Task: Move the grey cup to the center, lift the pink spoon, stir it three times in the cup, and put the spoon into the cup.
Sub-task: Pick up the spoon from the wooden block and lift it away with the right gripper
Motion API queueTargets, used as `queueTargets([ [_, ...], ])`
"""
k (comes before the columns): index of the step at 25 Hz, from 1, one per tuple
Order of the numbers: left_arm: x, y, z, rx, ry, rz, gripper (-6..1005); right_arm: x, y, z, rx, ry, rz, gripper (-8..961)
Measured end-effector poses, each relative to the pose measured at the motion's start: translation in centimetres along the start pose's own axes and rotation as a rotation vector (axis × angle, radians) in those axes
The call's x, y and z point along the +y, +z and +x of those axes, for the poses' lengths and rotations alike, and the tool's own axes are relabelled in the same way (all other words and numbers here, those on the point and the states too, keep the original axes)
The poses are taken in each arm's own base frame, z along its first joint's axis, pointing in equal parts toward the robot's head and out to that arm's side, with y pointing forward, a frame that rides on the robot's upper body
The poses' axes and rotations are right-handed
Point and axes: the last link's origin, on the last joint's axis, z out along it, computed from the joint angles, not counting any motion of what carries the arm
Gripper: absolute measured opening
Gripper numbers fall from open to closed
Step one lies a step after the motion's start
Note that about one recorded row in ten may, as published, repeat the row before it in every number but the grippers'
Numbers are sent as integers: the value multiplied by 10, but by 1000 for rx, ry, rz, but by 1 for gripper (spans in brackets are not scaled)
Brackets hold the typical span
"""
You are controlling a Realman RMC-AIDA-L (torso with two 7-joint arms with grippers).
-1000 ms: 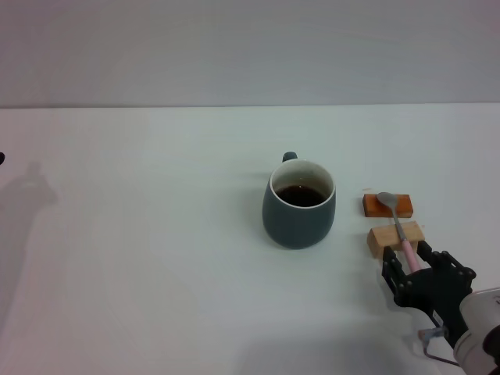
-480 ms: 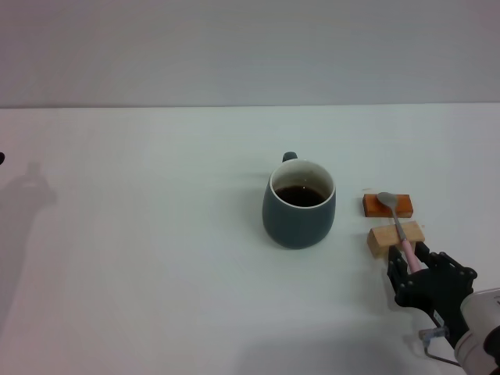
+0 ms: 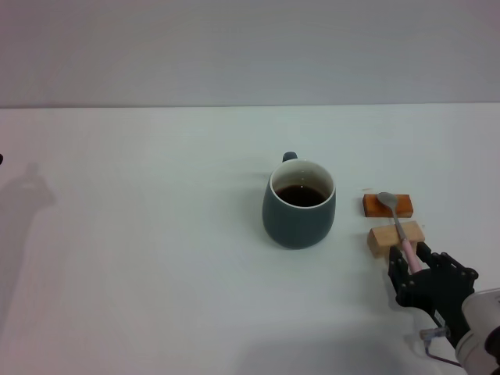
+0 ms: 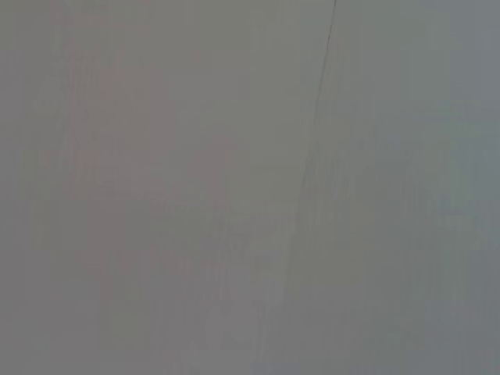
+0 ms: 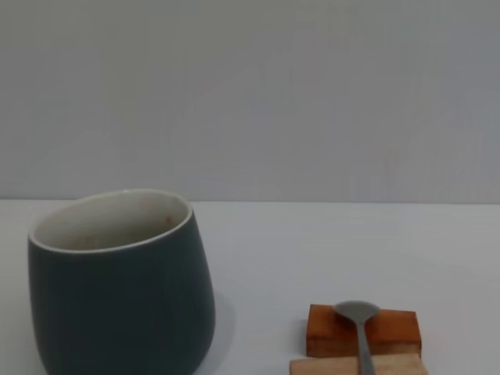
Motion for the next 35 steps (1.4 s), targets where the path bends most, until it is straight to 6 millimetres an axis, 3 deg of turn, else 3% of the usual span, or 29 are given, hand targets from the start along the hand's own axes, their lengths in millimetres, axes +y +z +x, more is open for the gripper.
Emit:
queueTargets([
  [14,1,0,0,1,-14,-3,-2,-2,0,-2,-5,6,9,315],
  [35,0,-1,0,0,-14,-2,-2,-1,2,0,13,2,-5,321],
])
